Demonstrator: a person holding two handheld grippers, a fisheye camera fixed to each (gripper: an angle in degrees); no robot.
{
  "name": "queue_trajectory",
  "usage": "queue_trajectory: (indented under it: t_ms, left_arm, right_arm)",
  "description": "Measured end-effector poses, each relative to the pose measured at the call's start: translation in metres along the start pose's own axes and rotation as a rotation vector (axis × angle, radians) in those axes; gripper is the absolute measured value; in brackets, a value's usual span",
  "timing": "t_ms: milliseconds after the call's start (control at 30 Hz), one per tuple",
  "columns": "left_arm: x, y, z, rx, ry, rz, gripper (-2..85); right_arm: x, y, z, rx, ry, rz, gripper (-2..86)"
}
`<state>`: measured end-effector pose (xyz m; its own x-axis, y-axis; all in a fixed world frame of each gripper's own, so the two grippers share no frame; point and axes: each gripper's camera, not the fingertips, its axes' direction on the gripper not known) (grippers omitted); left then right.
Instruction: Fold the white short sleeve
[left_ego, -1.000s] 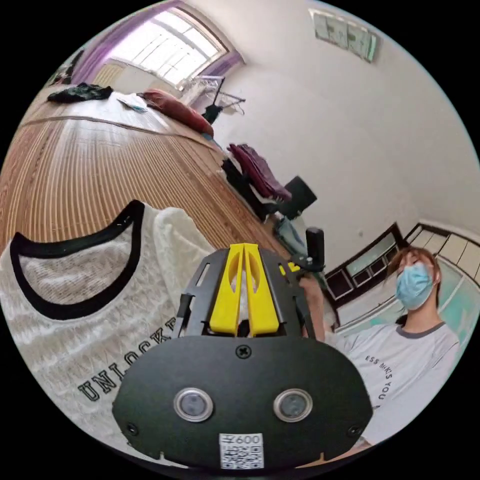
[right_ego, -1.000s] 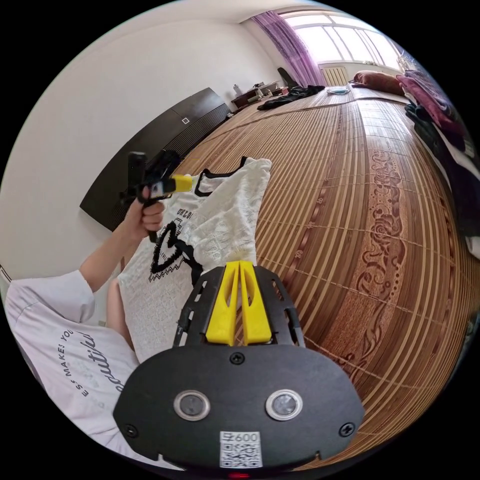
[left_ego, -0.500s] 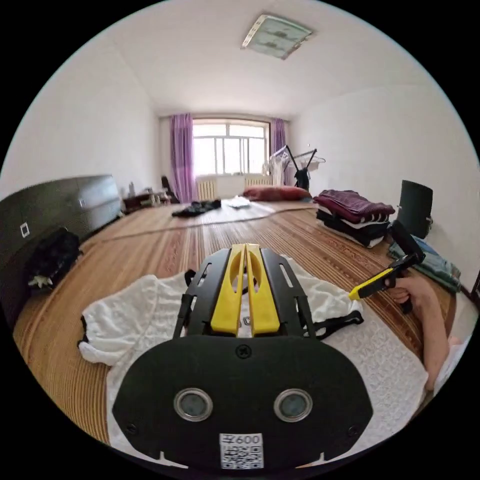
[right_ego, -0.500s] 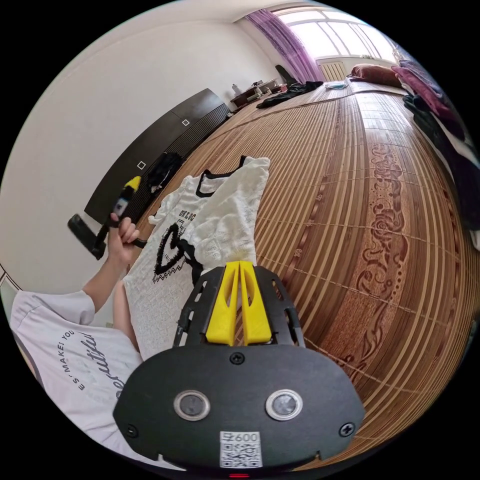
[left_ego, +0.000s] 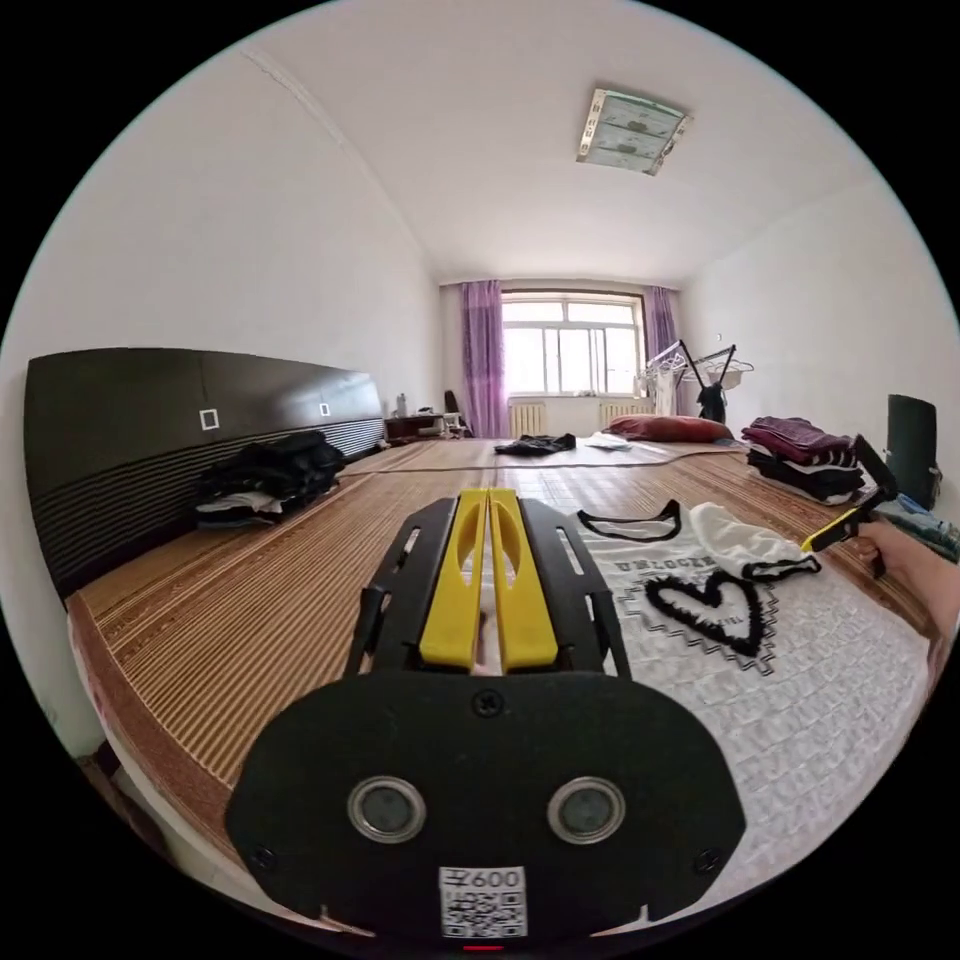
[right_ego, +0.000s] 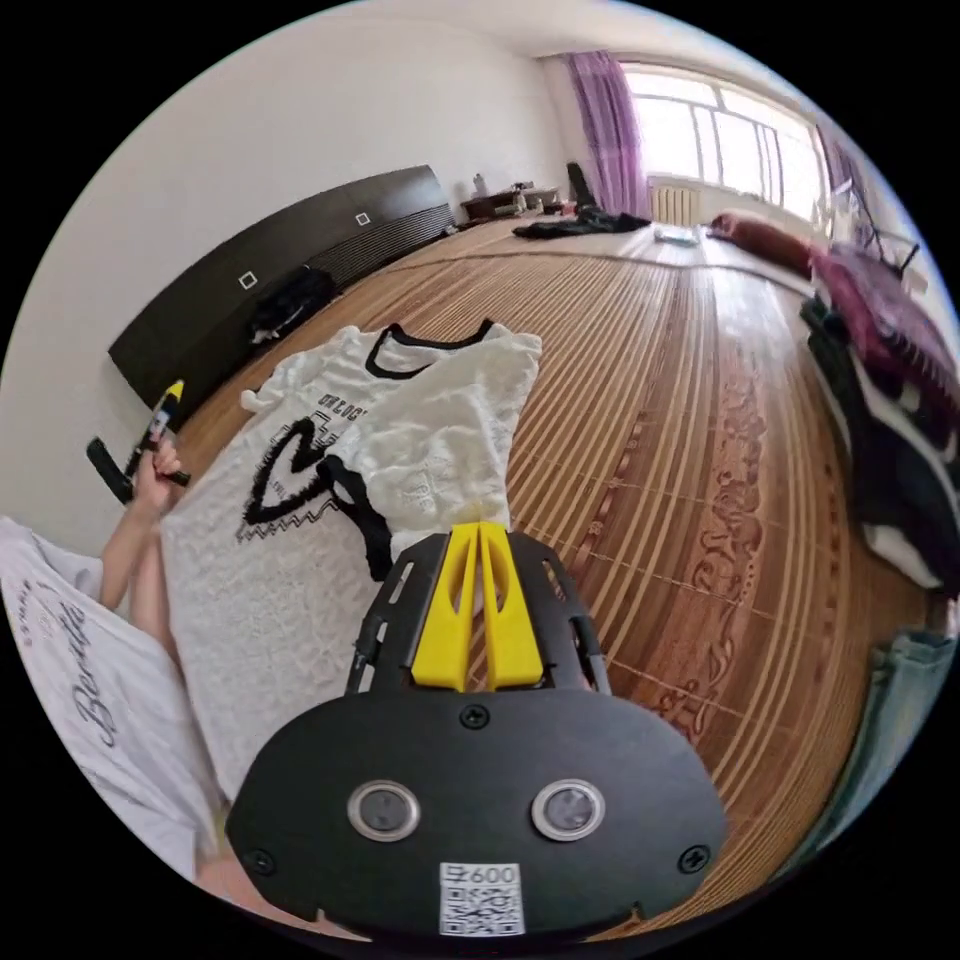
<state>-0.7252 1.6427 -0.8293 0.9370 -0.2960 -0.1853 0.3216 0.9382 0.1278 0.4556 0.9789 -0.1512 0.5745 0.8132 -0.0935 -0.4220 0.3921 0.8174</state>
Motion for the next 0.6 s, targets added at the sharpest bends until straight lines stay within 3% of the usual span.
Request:
queue_trajectory:
  t_ms: [67,167,200,400,467,600]
  left_arm:
    - [-0.013,-0.001,0.003,0.002,-0.029,0.034,0.2]
    - [-0.048,-0.022,0.018,-0.175,-0.016,-0.033,0.3]
    - [-0.068,-0.033,0.028,-0.283,0.016,-0.101,0.3]
    - [-0.169,-0.012,0.033,-0.55,0.083,-0.471,0.4]
    - [-0.184,-0.014,0.022,-0.515,0.165,-0.49,0.5]
    - [-0.197,-0.034,0.009,-0.618,0.212,-0.375,0.4]
  right_arm:
    - [-0.03,0.027,-0.009,0.21,0.28,0.026,-0.8]
    - [-0.049,0.038,-0.007,0.442,0.408,0.28,-0.8]
    - [-0.054,0.031,0.003,0.43,0.387,0.276,-0.8]
    - [-0.189,-0.072,0.158,0.348,0.016,-0.064,-0.1]
    - [-0.25,-0.104,0.232,0.324,-0.159,-0.149,1.6]
    - [-0.326,-0.148,0.35,0.218,-0.254,-0.229,6.3]
